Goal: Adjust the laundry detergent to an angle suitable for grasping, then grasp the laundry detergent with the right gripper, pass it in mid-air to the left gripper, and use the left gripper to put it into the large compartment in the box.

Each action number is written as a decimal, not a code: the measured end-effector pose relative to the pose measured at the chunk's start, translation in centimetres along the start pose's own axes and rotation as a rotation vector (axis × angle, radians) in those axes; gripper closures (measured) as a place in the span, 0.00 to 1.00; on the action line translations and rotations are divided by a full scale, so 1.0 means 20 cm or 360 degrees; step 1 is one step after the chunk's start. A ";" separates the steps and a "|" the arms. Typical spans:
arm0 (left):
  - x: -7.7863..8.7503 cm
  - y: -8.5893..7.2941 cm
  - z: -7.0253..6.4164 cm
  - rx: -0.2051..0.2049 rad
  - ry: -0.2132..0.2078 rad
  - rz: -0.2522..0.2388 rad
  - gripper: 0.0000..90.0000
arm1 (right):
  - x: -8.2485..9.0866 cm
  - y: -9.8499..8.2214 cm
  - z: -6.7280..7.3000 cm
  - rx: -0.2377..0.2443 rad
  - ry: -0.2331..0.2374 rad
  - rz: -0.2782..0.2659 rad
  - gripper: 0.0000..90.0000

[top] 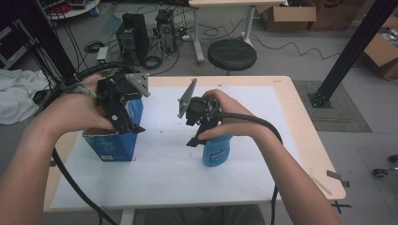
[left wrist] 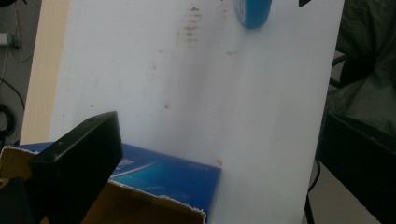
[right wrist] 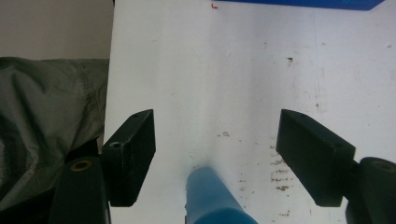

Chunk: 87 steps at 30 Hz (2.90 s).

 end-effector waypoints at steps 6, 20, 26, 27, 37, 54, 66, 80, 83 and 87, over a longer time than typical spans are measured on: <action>0.01 0.01 0.00 -0.0005 0.0006 -0.0013 0.01 | 0.02 -0.01 0.00 -0.0001 -0.0007 -0.0015 0.32; -0.01 0.03 0.02 0.0002 -0.0006 0.0006 0.01 | 0.14 -0.07 -0.01 0.0004 -0.0021 -0.0160 0.31; -0.02 0.04 0.02 0.0004 -0.0012 0.0005 0.01 | 0.18 -0.12 -0.02 -0.0014 -0.0028 -0.0220 0.31; -0.02 0.04 0.03 0.0003 -0.0015 0.0003 0.01 | 0.18 -0.13 -0.03 -0.0021 -0.0029 -0.0223 0.31; -0.02 0.06 0.02 0.0002 -0.0013 -0.0002 0.01 | 0.17 -0.12 -0.03 -0.0009 -0.0023 -0.0216 0.31; -0.02 0.04 0.02 0.0003 -0.0012 -0.0010 0.01 | 0.16 -0.10 -0.02 -0.0004 -0.0024 -0.0206 0.31; -0.04 0.06 0.04 0.0000 -0.0021 -0.0017 0.01 | 0.22 -0.20 -0.04 -0.0037 -0.0033 -0.0278 0.30; -0.08 0.12 0.04 -0.0004 -0.0048 0.0003 0.00 | 0.24 -0.41 -0.07 -0.0087 -0.0006 -0.0423 0.26; -0.09 0.13 0.04 -0.0003 -0.0054 0.0008 0.00 | 0.24 -0.44 -0.07 -0.0093 0.0003 -0.0456 0.25; -0.10 0.14 0.05 -0.0004 -0.0060 0.0008 0.00 | 0.24 -0.48 -0.07 -0.0090 0.0009 -0.0488 0.24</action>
Point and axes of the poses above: each handheld gripper's, and its own axes: x roughly backward along the jaws, y roughly out of its top, z roughly to its left, the point moved 3 cm from there along -x, roughly forward along the jaws, and after that the axes turned 9 degrees about z, right-handed, at the moved point
